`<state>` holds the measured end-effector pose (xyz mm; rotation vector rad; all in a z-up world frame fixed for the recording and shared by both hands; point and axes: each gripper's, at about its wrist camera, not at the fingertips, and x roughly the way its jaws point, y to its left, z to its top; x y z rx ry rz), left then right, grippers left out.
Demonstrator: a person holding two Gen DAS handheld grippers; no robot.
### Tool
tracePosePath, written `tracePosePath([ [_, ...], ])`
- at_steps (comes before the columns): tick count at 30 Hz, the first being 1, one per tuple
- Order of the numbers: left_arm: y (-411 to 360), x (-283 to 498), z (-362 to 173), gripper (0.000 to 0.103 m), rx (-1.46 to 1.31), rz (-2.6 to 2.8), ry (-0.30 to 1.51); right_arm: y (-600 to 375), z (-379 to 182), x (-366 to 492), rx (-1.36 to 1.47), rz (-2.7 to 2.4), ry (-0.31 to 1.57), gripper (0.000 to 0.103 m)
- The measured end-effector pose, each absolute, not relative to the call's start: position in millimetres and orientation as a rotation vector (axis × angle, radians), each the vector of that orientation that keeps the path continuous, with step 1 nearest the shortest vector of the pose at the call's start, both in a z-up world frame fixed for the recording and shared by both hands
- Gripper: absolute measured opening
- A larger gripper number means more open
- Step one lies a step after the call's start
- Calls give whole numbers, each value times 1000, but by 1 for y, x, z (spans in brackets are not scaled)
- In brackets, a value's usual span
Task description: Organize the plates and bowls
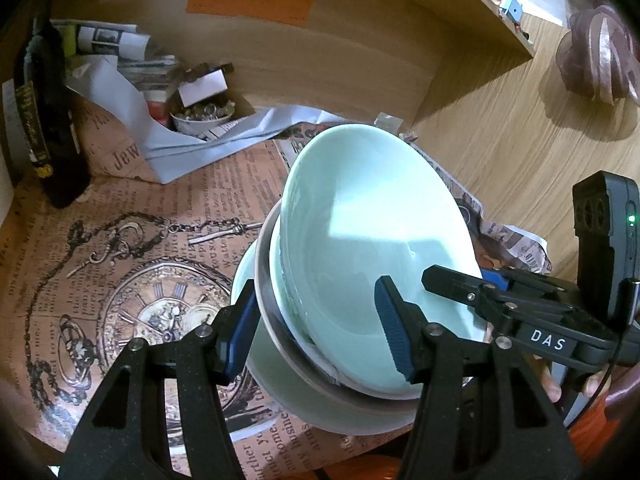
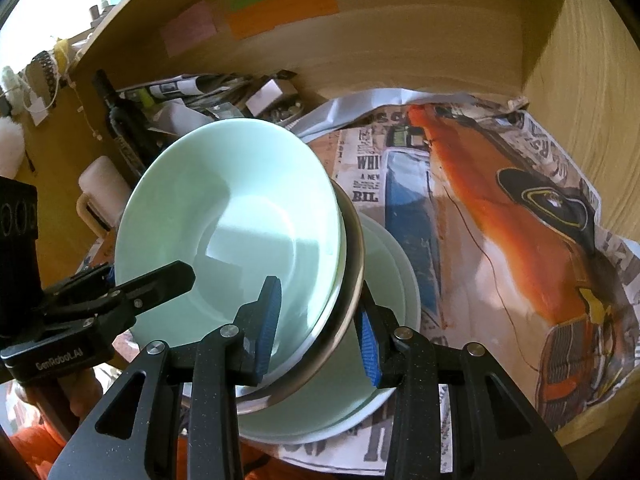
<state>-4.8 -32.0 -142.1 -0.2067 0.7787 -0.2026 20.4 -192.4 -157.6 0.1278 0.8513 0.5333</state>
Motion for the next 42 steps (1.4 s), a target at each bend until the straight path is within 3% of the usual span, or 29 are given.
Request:
tracePosePath([
  [17,-33,0,-149,58,-158,-234,757,-197,-168,30,166,559,858,36],
  [21,-32,-7,-145,58,-132,-199,722,-199,-166,27,160,536,830,60],
  [23,-31,-14,-138,58,-117,-184,696,-202,-161,22,147,508,793,66],
  [28,-27,-33,-111,59,-104,-144,583,-213,-140,8,150,488,692,67],
  [37,-31,-74,-60,74,-39,-84,346,-219,-84,-38,113,483,421,81],
  [39,-33,-82,-53,85,-28,-72,303,-218,-78,-47,110,488,380,83],
  [42,-37,-95,-47,91,-19,-57,240,-217,-71,-58,107,501,332,84],
])
